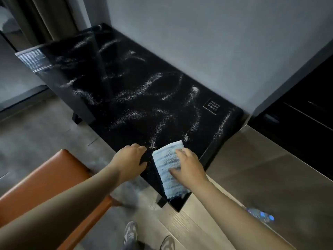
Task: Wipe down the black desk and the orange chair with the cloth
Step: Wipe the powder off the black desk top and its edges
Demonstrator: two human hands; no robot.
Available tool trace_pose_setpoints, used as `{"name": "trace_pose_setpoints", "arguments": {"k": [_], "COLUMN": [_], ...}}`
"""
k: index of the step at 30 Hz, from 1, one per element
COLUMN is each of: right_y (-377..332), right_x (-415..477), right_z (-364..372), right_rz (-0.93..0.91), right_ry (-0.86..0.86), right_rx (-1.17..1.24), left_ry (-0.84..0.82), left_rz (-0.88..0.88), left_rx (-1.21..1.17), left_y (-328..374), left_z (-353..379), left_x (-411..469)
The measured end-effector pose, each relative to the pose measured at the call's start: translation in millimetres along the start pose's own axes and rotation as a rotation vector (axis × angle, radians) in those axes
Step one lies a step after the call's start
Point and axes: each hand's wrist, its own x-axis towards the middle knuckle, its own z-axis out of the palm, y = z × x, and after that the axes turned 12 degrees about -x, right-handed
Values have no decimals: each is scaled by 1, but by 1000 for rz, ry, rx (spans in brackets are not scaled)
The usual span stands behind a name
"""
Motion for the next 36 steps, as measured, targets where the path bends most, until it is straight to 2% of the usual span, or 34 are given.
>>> {"name": "trace_pose_setpoints", "arguments": {"k": [6,15,20,26,29,36], "right_y": [-9,-11,-10,-1,5,29], "right_x": [21,29,35,39,39,37], "right_z": [38,76,81,68,55,22], "right_rz": [75,111,113,83,83,127], "right_ry": [-98,-21,22,20,70,219], "right_rx": [-73,-100,-10,90,123,97], "left_ry": [-73,-93,-197,-306,-325,-386], "left_rz": [-65,-58,-67,-99,-86,-123], "left_rx": [-22,-83,-85,28,68,-9], "left_y": [-30,-55,-65,-74,-77,-62], "left_z": [23,42,59,64,64,43], "left_x": [2,10,18,28,28,42]}}
